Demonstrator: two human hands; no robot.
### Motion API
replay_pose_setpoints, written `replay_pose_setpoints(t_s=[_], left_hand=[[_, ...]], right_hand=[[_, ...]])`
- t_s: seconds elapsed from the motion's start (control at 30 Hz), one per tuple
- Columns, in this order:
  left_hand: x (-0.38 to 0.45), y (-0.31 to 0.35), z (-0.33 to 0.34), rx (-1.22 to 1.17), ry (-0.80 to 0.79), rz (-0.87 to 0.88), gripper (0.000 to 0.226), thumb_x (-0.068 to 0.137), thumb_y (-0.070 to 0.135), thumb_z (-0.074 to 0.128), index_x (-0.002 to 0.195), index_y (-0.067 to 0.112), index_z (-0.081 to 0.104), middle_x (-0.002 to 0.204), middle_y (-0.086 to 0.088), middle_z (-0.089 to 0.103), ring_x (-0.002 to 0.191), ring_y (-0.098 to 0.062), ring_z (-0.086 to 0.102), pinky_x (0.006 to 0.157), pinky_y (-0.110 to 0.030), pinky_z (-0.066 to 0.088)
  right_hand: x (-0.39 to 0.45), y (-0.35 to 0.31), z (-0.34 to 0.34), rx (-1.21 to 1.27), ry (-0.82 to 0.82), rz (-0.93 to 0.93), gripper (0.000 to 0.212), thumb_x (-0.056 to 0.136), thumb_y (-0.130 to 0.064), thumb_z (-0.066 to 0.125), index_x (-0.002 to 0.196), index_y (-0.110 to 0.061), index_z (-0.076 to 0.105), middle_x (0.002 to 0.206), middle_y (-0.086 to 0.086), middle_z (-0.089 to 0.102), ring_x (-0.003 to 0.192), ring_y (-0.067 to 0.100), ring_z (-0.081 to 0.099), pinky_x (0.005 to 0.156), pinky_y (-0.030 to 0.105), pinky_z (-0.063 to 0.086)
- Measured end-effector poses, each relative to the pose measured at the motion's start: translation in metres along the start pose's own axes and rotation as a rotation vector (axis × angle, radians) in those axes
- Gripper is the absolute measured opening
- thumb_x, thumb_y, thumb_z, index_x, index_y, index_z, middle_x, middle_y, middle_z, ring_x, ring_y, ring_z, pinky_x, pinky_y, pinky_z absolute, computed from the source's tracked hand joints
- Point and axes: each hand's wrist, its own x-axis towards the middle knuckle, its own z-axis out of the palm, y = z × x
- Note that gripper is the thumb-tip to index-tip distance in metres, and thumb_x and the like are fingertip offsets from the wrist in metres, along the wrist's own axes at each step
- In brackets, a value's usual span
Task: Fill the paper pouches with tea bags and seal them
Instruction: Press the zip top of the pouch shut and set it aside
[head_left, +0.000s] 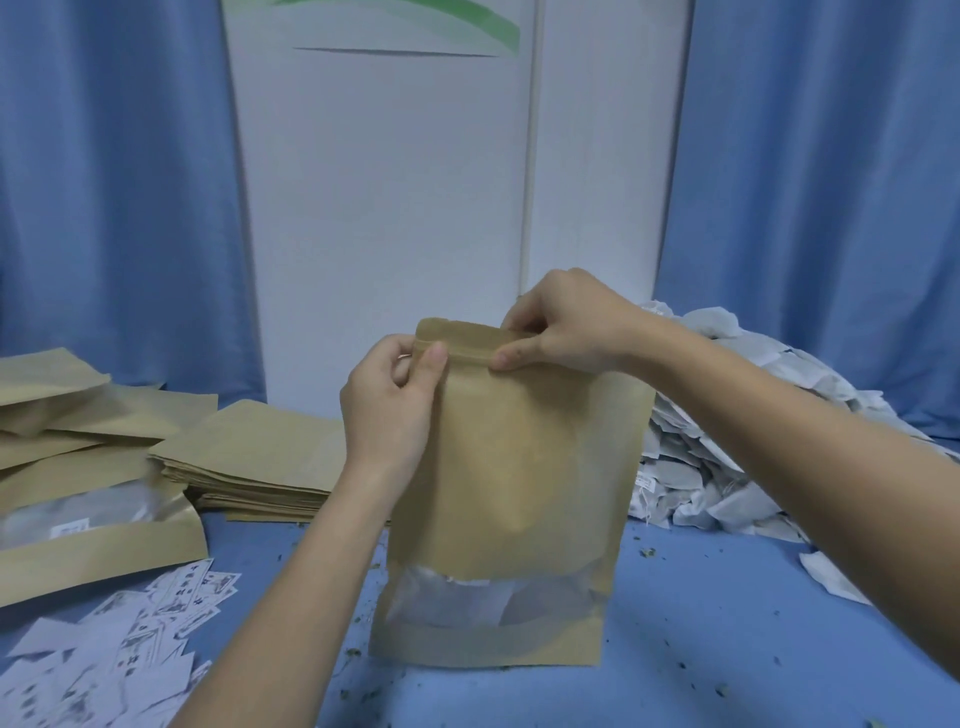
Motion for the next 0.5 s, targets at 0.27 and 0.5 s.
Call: replay_pose_setpoints(t_s=[0.27, 0.5], left_hand=[[0.003, 0.000, -0.002, 0.016, -0.031, -0.096, 0.012, 0.075, 0.025, 0.078, 0.067, 0.021, 0.070, 0.078, -0.006, 0.073, 0.077, -0.027, 0.066, 0.080, -0.053, 0.054], [0.005, -0.001, -0.009, 0.002, 0.023, -0.084, 0.015, 0.075, 0.027, 0.078, 0.062, 0.031, 0.072, 0.071, 0.008, 0.073, 0.072, -0.016, 0.066, 0.079, -0.044, 0.054]], right_hand=[[-0.003, 0.009, 0.003, -0.118, -0.077, -0.028, 0.021, 0.075, -0.047, 0.071, 0.064, -0.032, 0.062, 0.051, -0.017, 0.054, 0.055, -0.004, 0.050, 0.050, 0.009, 0.036], [-0.005, 0.016, 0.002, -0.167, 0.000, -0.108, 0.028, 0.078, -0.043, 0.069, 0.062, -0.022, 0.059, 0.048, -0.007, 0.042, 0.053, 0.005, 0.041, 0.051, 0.017, 0.030]])
